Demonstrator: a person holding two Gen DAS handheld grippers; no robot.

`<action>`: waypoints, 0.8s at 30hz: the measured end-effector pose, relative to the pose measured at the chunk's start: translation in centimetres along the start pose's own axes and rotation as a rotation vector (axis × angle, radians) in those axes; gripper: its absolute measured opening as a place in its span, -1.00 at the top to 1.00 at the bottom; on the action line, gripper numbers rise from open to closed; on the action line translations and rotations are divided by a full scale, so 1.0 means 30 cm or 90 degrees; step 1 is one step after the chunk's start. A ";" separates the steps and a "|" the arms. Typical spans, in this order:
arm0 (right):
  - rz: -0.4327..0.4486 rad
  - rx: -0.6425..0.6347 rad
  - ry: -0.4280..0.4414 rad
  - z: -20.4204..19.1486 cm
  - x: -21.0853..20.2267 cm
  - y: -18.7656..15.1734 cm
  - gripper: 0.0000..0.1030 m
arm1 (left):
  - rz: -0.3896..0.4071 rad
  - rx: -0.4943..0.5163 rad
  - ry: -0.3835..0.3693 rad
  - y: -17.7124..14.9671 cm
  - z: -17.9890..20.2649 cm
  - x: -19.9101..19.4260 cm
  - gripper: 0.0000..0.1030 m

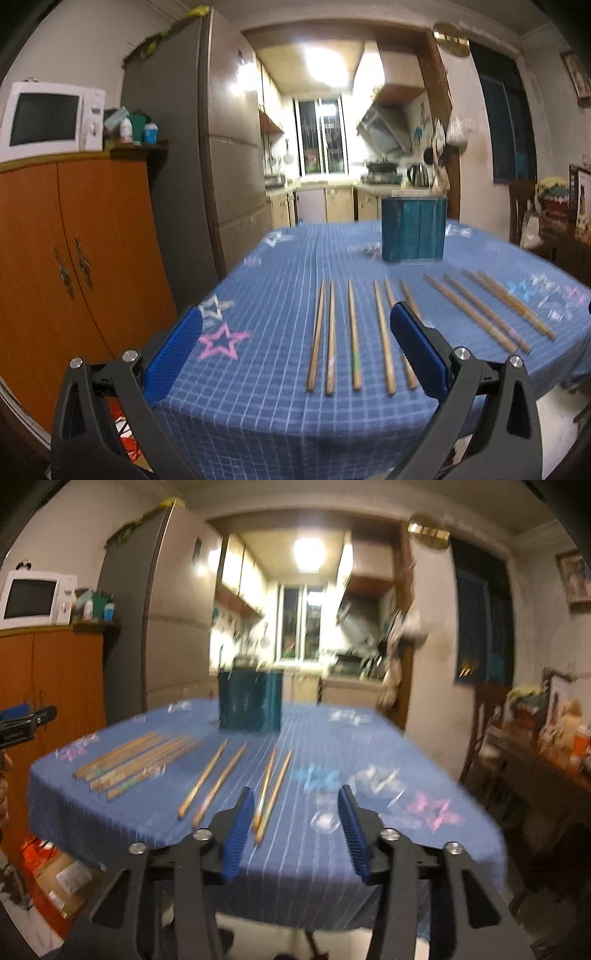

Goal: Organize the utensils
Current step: 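Close the right tool on one wooden chopstick while the left tool grasps another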

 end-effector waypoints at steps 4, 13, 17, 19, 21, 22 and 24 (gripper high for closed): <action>-0.036 -0.008 0.048 -0.070 0.087 -0.077 0.31 | -0.039 0.009 -0.001 -0.062 -0.004 0.058 -0.91; -0.116 -0.056 0.060 -0.055 0.189 -0.158 0.65 | -0.069 0.010 -0.014 -0.110 0.011 0.134 -0.91; -0.119 -0.061 0.062 -0.062 0.221 -0.162 0.82 | -0.072 0.013 -0.018 -0.120 0.020 0.147 -0.91; -0.115 -0.062 0.058 -0.058 0.218 -0.156 0.82 | -0.072 0.012 -0.021 -0.122 0.019 0.150 -0.91; -0.110 -0.050 0.055 -0.047 0.204 -0.158 0.84 | -0.071 0.011 -0.026 -0.125 0.017 0.151 -0.91; -0.108 -0.043 0.051 -0.036 0.197 -0.160 0.84 | -0.071 0.012 -0.028 -0.130 0.018 0.151 -0.91; -0.106 -0.034 0.043 -0.019 0.192 -0.159 0.85 | -0.071 0.016 -0.034 -0.145 0.020 0.153 -0.91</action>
Point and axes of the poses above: each gripper's, at about its wrist camera, not at the fingertips, and x roughly the way its jaws point, z to its right, y to its top, the point moved 9 cm from there along x, roughly the way its jaws point, and after that the axes turned 5 degrees about -x, right-handed, at the moved point
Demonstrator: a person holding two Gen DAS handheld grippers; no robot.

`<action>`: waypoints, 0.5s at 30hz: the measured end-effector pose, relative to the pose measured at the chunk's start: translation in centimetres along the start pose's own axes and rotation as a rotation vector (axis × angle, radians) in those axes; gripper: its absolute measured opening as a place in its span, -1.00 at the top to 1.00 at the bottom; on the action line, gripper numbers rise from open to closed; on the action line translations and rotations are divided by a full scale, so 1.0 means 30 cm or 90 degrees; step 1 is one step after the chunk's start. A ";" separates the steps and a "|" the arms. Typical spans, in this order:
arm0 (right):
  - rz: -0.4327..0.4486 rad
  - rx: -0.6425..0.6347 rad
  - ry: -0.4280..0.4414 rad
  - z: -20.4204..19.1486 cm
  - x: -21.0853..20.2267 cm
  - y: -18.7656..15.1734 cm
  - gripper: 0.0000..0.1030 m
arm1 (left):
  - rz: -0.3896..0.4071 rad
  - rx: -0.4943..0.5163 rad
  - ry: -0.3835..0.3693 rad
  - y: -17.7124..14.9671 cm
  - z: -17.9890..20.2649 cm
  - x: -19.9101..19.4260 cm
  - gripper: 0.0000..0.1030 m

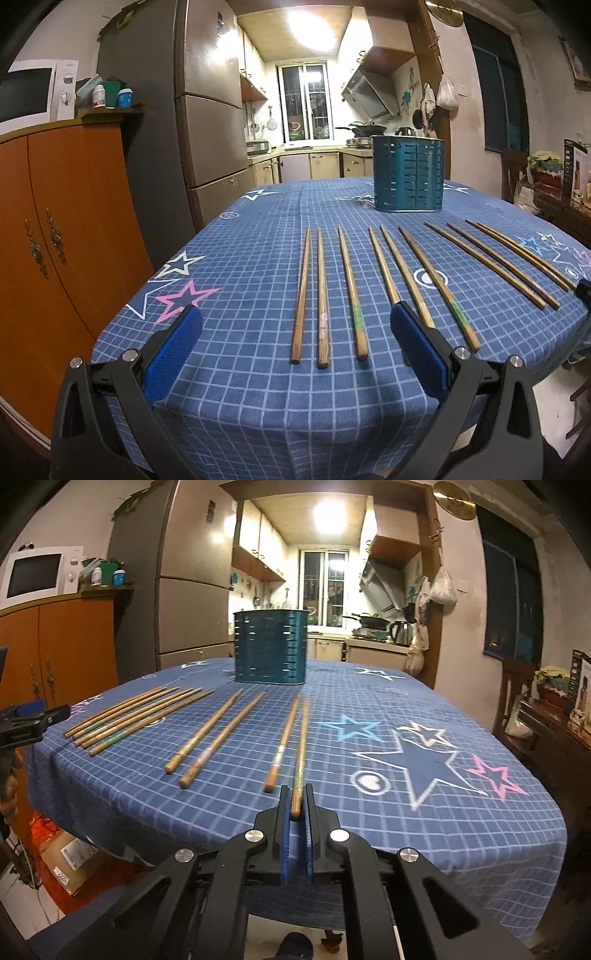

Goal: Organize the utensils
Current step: 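Close the right tool on one wooden chopstick while the left tool grasps another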

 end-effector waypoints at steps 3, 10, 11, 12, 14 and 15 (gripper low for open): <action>0.001 0.008 0.000 0.015 0.003 0.000 0.85 | -0.004 0.005 -0.015 -0.021 0.004 0.005 -0.90; 0.006 0.006 0.001 0.010 0.002 0.001 0.85 | -0.011 0.007 -0.037 -0.045 0.003 0.011 -0.49; 0.007 0.006 0.001 0.009 0.002 0.000 0.85 | -0.007 0.000 -0.035 -0.043 -0.008 0.009 -0.47; 0.008 0.007 0.000 0.008 0.002 -0.001 0.85 | -0.003 -0.011 -0.038 -0.040 -0.019 0.006 -0.41; 0.008 0.007 -0.001 0.004 0.000 -0.003 0.85 | -0.003 -0.017 -0.042 -0.038 -0.033 0.003 -0.33; 0.008 0.006 -0.001 0.004 0.000 -0.002 0.85 | -0.006 -0.015 -0.049 -0.043 -0.035 0.002 -0.27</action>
Point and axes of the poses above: each gripper's, at about its wrist camera, not at the fingertips, and x roughly the way its jaws point, z to its right, y to its top, the point moved 9 cm from there along x, roughly the way its jaws point, and after that the axes turned 5 degrees about -x, right-handed, at the moved point
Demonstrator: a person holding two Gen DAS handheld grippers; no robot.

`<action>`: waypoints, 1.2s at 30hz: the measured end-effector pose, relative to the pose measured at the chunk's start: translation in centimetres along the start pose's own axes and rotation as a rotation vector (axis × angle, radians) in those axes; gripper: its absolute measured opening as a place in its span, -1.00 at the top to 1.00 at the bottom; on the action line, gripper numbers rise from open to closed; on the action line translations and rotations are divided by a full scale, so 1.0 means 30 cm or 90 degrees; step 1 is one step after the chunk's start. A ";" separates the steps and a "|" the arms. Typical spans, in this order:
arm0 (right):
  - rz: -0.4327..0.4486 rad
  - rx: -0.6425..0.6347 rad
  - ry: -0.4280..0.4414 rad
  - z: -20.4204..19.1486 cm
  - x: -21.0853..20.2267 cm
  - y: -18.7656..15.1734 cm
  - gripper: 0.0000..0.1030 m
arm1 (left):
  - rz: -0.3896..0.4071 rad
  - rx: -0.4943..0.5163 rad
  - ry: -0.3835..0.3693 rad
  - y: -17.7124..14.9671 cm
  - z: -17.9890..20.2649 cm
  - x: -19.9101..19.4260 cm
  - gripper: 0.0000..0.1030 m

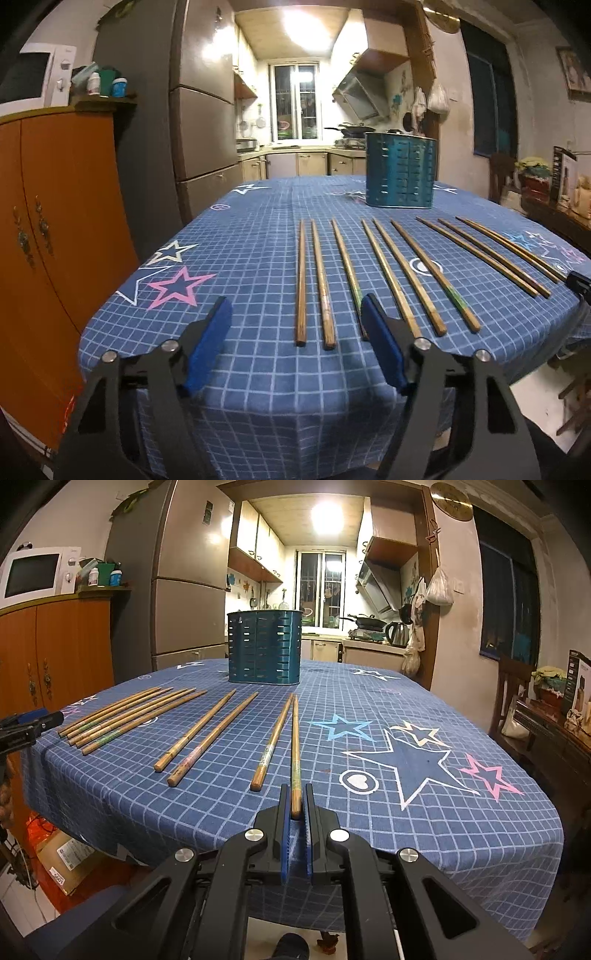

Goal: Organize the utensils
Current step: 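Close the right tool on one wooden chopstick while the left tool grasps another, then lift both held chopsticks and carry them over the teal utensil holder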

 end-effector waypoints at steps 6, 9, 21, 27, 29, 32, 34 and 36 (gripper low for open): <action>0.000 -0.006 -0.002 -0.004 0.001 -0.002 0.85 | -0.035 0.005 0.006 -0.044 -0.045 0.017 -0.02; 0.000 -0.006 -0.002 0.000 0.001 -0.002 0.85 | -0.043 0.017 0.009 -0.046 -0.046 0.021 0.13; 0.000 -0.010 -0.005 0.004 0.006 -0.006 0.85 | -0.053 0.035 -0.002 -0.056 -0.037 0.007 0.18; -0.001 -0.012 -0.006 0.005 0.002 -0.003 0.85 | -0.058 0.046 -0.001 -0.060 -0.021 0.024 0.24; -0.001 -0.013 -0.005 0.002 0.002 0.000 0.85 | -0.060 0.047 0.001 -0.056 -0.025 0.032 0.31; 0.001 -0.012 -0.005 0.002 0.002 0.001 0.85 | -0.059 0.050 -0.007 -0.052 -0.010 0.042 0.52; 0.003 -0.009 -0.007 0.005 0.001 0.001 0.85 | -0.057 0.056 -0.014 -0.049 0.012 0.051 0.68; 0.005 -0.006 -0.008 0.002 0.000 0.004 0.85 | -0.051 0.063 -0.013 -0.051 0.024 0.056 0.74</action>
Point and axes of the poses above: each gripper's, at about its wrist camera, not at the fingertips, and x roughly the way its jaws point, z to its right, y to its top, the point moved 9 cm from there along x, roughly the way its jaws point, and after that the axes turned 5 degrees about -x, right-handed, at the moved point
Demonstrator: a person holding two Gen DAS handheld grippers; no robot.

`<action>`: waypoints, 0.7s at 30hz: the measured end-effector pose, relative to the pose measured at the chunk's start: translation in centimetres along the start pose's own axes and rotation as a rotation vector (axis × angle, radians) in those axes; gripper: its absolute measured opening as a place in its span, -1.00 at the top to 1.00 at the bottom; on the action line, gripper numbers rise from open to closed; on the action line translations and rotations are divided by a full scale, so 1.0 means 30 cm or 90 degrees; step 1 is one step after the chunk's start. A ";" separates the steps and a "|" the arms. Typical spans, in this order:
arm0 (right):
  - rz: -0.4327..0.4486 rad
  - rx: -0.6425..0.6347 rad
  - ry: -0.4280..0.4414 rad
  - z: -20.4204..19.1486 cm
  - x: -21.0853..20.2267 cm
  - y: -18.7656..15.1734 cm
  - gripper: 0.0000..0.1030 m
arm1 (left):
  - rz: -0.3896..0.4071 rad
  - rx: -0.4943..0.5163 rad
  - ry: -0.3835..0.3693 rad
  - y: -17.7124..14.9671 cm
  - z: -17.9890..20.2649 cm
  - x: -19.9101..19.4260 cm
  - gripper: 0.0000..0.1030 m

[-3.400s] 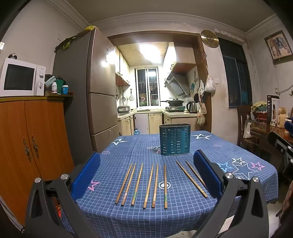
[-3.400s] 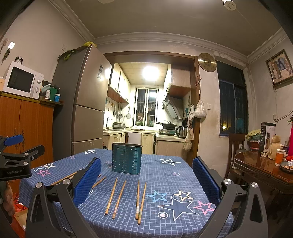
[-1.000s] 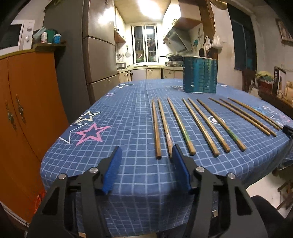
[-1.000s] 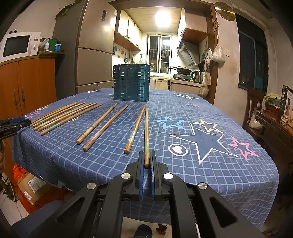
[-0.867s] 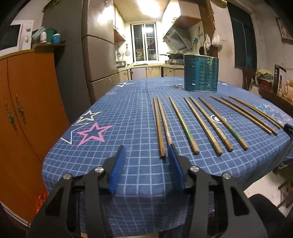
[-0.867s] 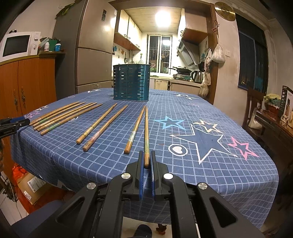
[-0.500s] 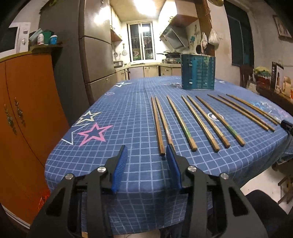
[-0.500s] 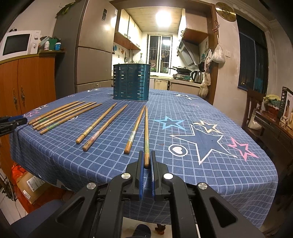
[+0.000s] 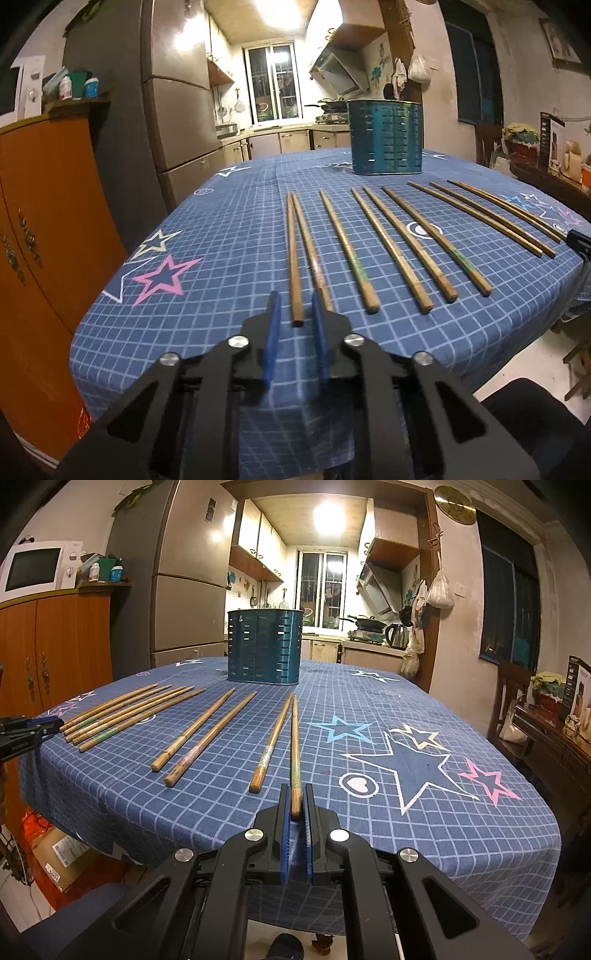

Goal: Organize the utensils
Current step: 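Lift both held chopsticks and carry them over the teal utensil holder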

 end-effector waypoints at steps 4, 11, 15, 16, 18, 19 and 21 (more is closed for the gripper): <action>0.000 -0.002 -0.002 -0.008 0.002 0.002 0.85 | 0.010 0.001 0.000 -0.004 0.005 0.003 0.75; 0.003 0.017 -0.002 -0.011 -0.003 0.003 0.85 | 0.026 -0.006 0.004 -0.021 0.017 -0.014 0.90; 0.017 0.028 -0.007 -0.006 -0.011 0.004 0.86 | 0.032 -0.016 0.012 -0.019 0.010 -0.021 0.91; 0.020 0.033 -0.008 -0.003 -0.014 0.006 0.86 | 0.034 -0.019 0.013 -0.017 0.006 -0.025 0.91; 0.030 0.036 -0.009 0.001 -0.030 0.015 0.86 | 0.040 -0.021 0.014 -0.003 -0.002 -0.039 0.91; 0.036 0.035 -0.010 0.003 -0.039 0.025 0.86 | 0.045 -0.021 0.014 0.009 -0.004 -0.048 0.91; 0.048 0.032 -0.011 0.008 -0.059 0.052 0.86 | 0.061 -0.021 0.015 0.045 -0.009 -0.082 0.91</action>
Point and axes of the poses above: each gripper's, at about its wrist camera, not at the fingertips, and x roughly the way its jaws point, z to its right, y to its top, the point moved 9 cm from there along x, roughly the way its jaws point, and after that the axes turned 5 degrees about -x, right-handed, at the moved point
